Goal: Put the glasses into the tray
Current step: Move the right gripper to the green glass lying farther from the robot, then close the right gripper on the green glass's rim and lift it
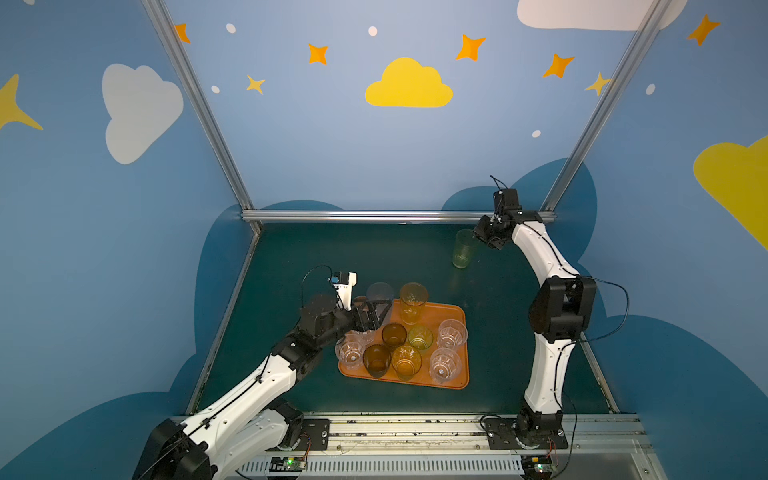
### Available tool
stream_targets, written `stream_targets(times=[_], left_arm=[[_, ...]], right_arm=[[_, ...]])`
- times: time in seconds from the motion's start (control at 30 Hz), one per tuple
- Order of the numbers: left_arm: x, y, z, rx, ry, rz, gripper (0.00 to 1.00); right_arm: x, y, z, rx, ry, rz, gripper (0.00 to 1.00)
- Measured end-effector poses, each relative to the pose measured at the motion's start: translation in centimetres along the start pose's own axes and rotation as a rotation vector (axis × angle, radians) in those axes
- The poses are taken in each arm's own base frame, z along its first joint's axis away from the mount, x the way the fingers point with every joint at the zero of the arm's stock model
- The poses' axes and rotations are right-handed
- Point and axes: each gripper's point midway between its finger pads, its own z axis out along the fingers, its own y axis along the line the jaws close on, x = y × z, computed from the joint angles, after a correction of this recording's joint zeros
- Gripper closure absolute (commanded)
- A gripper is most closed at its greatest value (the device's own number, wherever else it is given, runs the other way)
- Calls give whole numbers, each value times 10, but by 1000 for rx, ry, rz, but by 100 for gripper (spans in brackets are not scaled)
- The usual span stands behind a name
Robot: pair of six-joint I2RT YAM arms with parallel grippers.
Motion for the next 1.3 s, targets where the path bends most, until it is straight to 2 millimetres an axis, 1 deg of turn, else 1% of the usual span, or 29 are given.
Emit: stream_targets(times=[0.13,0.23,0.27,0.3,0.33,0.37,0.53,0.8,0.9,0.93,1.17,1.27,1.3], left_arm=[[-2,-3,-1,10,-8,4,0],[-4,-5,-3,13,-18,7,0],[-5,-4,-3,12,-20,7,0],[-5,-4,-3,11,-21,7,0],[-5,-4,-3,11,-21,7,0],[-5,-4,-3,11,-21,7,0],[-5,-4,-3,9,-23,7,0],[-5,-3,-3,5,-25,6,0],[-6,-3,-3,4,-26,6,0],[-6,-3,-3,3,-26,6,0],[-6,-3,-3,3,-27,6,0],[-6,-3,-3,2,-27,6,0],[-6,-3,-3,2,-27,6,0]], right_arm=[[7,-4,8,11,31,8,63],[10,-6,8,21,39,15,63],[10,-6,8,24,41,17,66],[10,-7,8,27,41,18,73],[10,-7,8,29,41,18,77],[11,-8,8,31,43,17,80],[12,-9,8,39,48,21,80],[16,-12,13,55,56,18,86],[16,-12,15,55,57,17,94],[16,-12,15,56,58,14,100],[28,-10,18,43,109,12,100],[33,-9,15,43,118,-10,100],[37,-10,11,45,124,-20,100]])
